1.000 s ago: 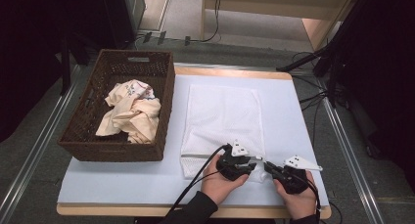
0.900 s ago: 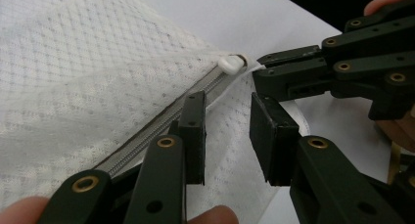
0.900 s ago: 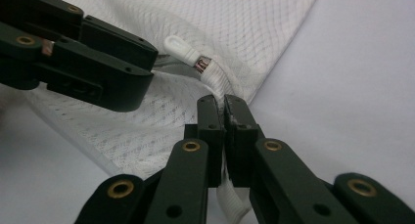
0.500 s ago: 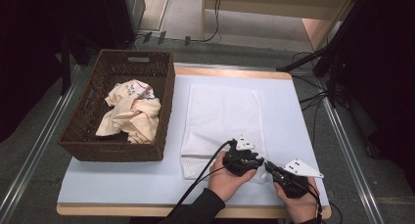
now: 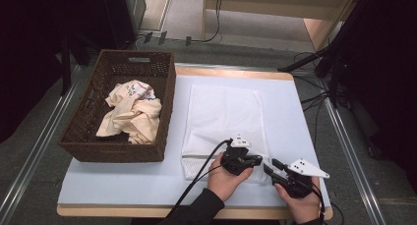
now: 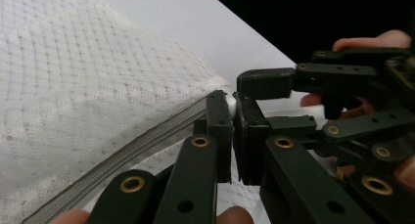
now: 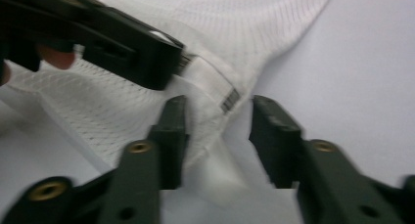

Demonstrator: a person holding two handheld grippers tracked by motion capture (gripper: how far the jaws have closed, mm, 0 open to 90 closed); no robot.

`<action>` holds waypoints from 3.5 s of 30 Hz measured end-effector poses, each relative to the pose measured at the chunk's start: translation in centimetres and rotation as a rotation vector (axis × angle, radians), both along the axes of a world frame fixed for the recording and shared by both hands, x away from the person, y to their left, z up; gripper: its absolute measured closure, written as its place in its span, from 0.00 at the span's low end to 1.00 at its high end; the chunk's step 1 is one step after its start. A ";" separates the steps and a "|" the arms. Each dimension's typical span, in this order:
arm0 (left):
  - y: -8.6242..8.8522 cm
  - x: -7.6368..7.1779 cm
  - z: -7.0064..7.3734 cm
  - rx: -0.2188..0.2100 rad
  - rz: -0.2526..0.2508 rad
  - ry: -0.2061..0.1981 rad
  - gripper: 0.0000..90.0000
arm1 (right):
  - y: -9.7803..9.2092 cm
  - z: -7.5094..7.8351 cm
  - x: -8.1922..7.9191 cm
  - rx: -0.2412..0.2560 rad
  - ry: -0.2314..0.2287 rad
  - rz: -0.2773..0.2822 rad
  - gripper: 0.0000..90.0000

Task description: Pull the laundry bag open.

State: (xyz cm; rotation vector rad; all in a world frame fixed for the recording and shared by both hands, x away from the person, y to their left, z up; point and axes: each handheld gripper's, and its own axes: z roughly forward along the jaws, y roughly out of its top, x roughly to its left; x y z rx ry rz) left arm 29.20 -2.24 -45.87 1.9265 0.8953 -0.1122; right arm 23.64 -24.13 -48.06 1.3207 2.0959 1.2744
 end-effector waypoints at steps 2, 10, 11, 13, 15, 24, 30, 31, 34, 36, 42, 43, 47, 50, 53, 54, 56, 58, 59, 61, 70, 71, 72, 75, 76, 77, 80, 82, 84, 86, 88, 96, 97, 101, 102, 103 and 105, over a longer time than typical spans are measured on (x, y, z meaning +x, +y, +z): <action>0.2 0.0 -0.1 -0.013 0.002 0.006 0.97 | -0.3 -0.2 0.4 0.065 0.043 0.018 0.51; 1.2 0.1 -0.5 -0.035 0.003 0.012 0.97 | -0.4 -0.3 0.9 0.189 0.065 0.105 0.65; 1.2 0.1 -0.5 -0.035 0.002 0.013 0.97 | -0.4 -0.2 0.8 0.193 0.062 0.104 0.68; 1.2 0.1 -0.7 -0.038 0.001 0.014 0.97 | -0.6 -0.2 0.8 0.208 0.042 0.103 0.70; 1.3 0.0 -0.7 -0.033 -0.005 0.011 0.97 | -0.8 0.0 0.7 0.224 0.038 0.101 0.72; 1.4 0.0 -0.8 -0.031 -0.014 0.009 0.97 | -0.7 0.4 0.8 0.245 0.032 0.077 0.83; 1.5 0.0 -1.0 -0.030 -0.002 0.021 0.97 | -0.2 0.5 0.7 0.231 0.036 0.059 0.95; 1.5 -0.1 -1.1 -0.031 0.001 0.025 0.97 | -0.1 0.6 0.6 0.218 0.031 0.058 0.96; 1.5 -0.1 -1.1 -0.029 0.002 0.027 0.97 | 0.2 0.7 0.4 0.191 0.025 0.049 0.96; 1.5 -0.1 -1.1 -0.025 0.007 0.023 0.97 | 0.3 0.8 0.3 0.174 0.016 0.039 0.97; 1.4 -0.3 -1.0 -0.011 0.027 0.016 0.97 | 0.7 1.0 0.0 0.147 -0.015 0.019 0.98; 1.3 -0.3 -1.1 -0.012 0.030 0.020 0.97 | 0.8 1.1 -0.2 0.141 -0.024 0.012 0.98; 1.5 -0.3 -1.1 -0.013 0.035 0.034 0.97 | 1.0 1.1 -0.2 0.130 -0.028 0.003 0.98; 1.7 -0.3 -1.3 -0.015 0.038 0.045 0.97 | 1.0 1.1 -0.2 0.127 -0.031 0.005 0.99; 2.5 0.0 -1.9 0.020 0.113 0.055 0.97 | 0.6 1.4 -0.4 0.132 -0.056 -0.029 0.99; 3.1 0.3 -2.4 -0.021 0.127 0.102 0.97 | 0.2 1.6 -0.4 0.140 -0.062 -0.043 0.99; 3.6 0.3 -2.3 -0.043 0.126 0.114 0.97 | -0.4 1.7 -0.4 0.146 -0.058 -0.047 0.99; 3.6 0.1 -2.1 -0.005 0.127 0.087 0.97 | -0.4 1.4 -0.3 0.149 -0.049 -0.046 0.99; 3.6 0.0 -2.1 0.003 0.127 0.082 0.97 | -0.4 1.3 -0.3 0.143 -0.045 -0.047 0.99; 3.6 -0.1 -2.1 0.017 0.127 0.074 0.97 | -0.2 1.4 -0.2 0.136 -0.047 -0.045 0.99; 3.8 -0.4 -1.8 0.055 0.127 0.039 0.97 | 0.2 1.5 -0.3 0.103 -0.056 -0.036 0.99; 3.9 -0.4 -1.8 0.082 0.149 0.024 0.97 | 0.3 1.5 -0.3 0.102 -0.057 -0.039 0.99; 4.3 -0.3 -1.9 0.076 0.160 0.028 0.97 | 0.2 1.6 -0.4 0.097 -0.063 -0.059 0.99; 5.4 -0.2 -2.1 0.051 0.174 0.052 0.97 | -0.7 1.8 -0.3 0.118 -0.063 -0.079 0.99; 5.5 -0.3 -2.0 0.054 0.170 0.042 0.97 | -0.9 1.7 -0.3 0.123 -0.059 -0.078 0.99; 5.5 -0.4 -1.9 0.067 0.173 0.030 0.97 | -0.9 1.6 -0.2 0.124 -0.055 -0.074 0.99; 6.0 -0.7 -1.7 0.073 0.180 0.018 0.97 | -0.5 1.5 -0.2 0.118 -0.050 -0.066 0.99; 6.3 -0.8 -1.6 0.071 0.184 0.010 0.97 | -0.3 1.5 -0.2 0.105 -0.057 -0.069 0.99; 6.5 -1.0 -1.7 0.084 0.187 0.001 0.97 | -0.4 1.5 -0.2 0.100 -0.057 -0.072 0.99; 6.5 -1.5 -1.9 0.126 0.171 -0.029 0.97 | -0.4 1.3 -0.1 0.100 -0.047 -0.071 0.99; 6.5 -1.7 -1.7 0.150 0.159 -0.052 0.97 | -0.2 1.1 0.0 0.093 -0.044 -0.076 0.99; 7.2 -1.7 -1.6 0.157 0.121 -0.037 0.97 | 0.1 1.2 -0.1 0.085 -0.044 -0.080 0.99; 7.5 -1.9 -1.6 0.181 0.126 -0.051 0.97 | 0.1 1.1 -0.1 0.078 -0.045 -0.083 0.99; 9.2 -2.1 -1.5 0.165 0.144 -0.049 0.97 | -0.2 0.8 -0.2 0.104 -0.021 -0.083 0.99; 9.1 -2.3 -1.6 0.188 0.145 -0.069 0.97 | 0.1 0.7 -0.2 0.090 -0.022 -0.082 0.99; 9.1 -2.4 -1.6 0.192 0.149 -0.073 0.97 | 0.3 0.6 -0.2 0.076 -0.026 -0.082 0.99; 9.4 -2.4 -1.6 0.176 0.151 -0.068 0.97 | 0.6 0.7 -0.1 0.067 -0.030 -0.084 0.99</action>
